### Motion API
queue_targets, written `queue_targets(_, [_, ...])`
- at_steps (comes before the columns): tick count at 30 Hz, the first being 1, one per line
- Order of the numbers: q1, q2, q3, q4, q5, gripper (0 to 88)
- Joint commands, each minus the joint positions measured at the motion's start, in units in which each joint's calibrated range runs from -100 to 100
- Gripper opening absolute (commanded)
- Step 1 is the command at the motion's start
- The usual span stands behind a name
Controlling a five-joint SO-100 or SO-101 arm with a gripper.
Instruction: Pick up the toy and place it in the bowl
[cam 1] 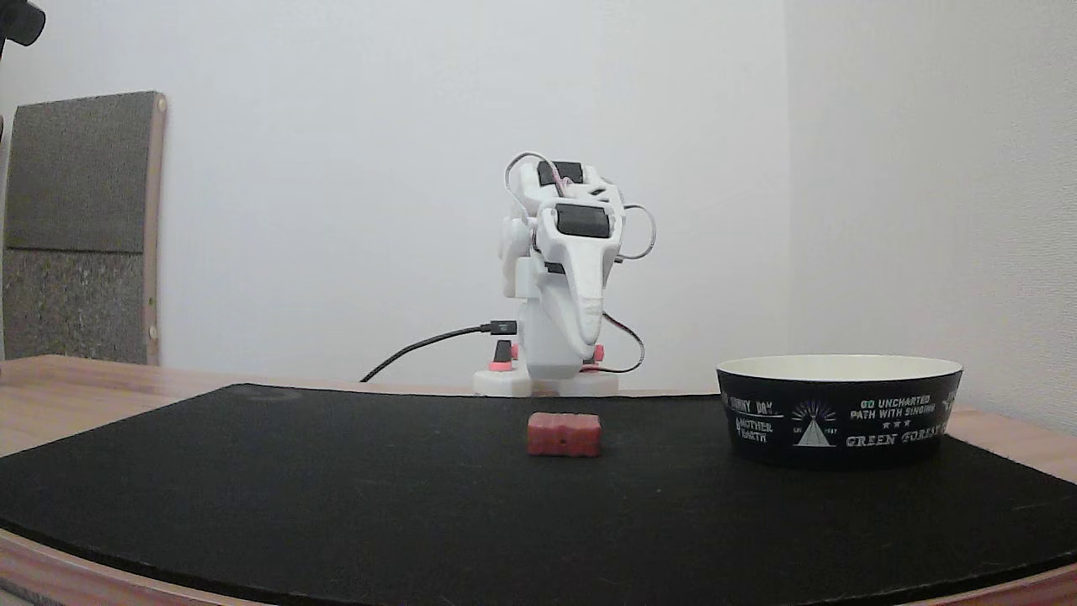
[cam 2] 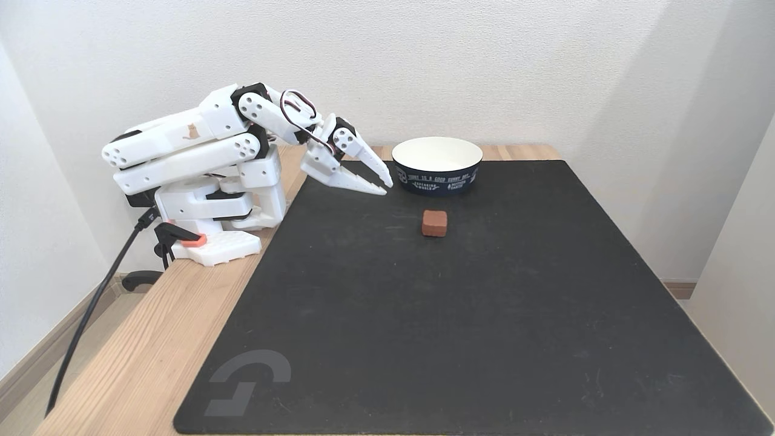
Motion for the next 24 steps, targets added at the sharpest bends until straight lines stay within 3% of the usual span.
queue_targets(1, [0.4,-0.8,0.7,0.1,0.3,5.5])
queue_targets(21, [0.4,-0.8,0.7,-0.1,0.3,5.8])
queue_targets(24, [0.4,-0.8,0.7,-0.1,0.1,10.2])
